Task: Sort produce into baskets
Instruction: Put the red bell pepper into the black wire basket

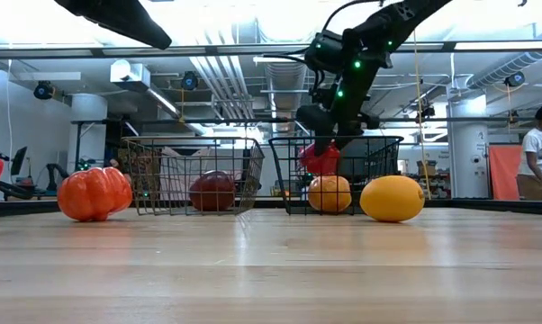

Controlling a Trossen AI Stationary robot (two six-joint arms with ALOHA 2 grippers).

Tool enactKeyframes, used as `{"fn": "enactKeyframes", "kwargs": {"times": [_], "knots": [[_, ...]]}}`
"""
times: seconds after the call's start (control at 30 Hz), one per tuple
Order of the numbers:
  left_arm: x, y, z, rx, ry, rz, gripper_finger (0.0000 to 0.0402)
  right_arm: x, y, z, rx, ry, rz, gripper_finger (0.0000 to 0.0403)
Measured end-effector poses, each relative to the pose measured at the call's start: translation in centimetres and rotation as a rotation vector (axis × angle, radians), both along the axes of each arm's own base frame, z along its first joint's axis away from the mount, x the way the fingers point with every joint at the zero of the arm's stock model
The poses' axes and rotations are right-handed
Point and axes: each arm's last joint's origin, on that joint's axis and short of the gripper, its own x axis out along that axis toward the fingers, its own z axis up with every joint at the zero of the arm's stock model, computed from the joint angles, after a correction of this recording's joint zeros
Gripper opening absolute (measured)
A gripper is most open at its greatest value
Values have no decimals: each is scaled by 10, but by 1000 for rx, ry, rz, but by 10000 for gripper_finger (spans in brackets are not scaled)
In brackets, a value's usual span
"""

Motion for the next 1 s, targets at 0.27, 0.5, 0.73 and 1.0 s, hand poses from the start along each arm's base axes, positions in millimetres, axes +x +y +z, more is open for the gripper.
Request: {"fn": "enactKeyframes", "kwargs": {"times": [0.27,0.5,0.73,1.0], "knots": [[0,0,0,0,0,0,298,0,0,-8,-29,-7,29,208],[0,0,0,0,0,0,298,0,5,-21,-61,-35,63,208],[0,0,0,0,0,0,298,-2,9,-32,-80,-39,86,208],[0,0,0,3,2,-2,298,-2,8,-32,-85,-35,94,208]]}}
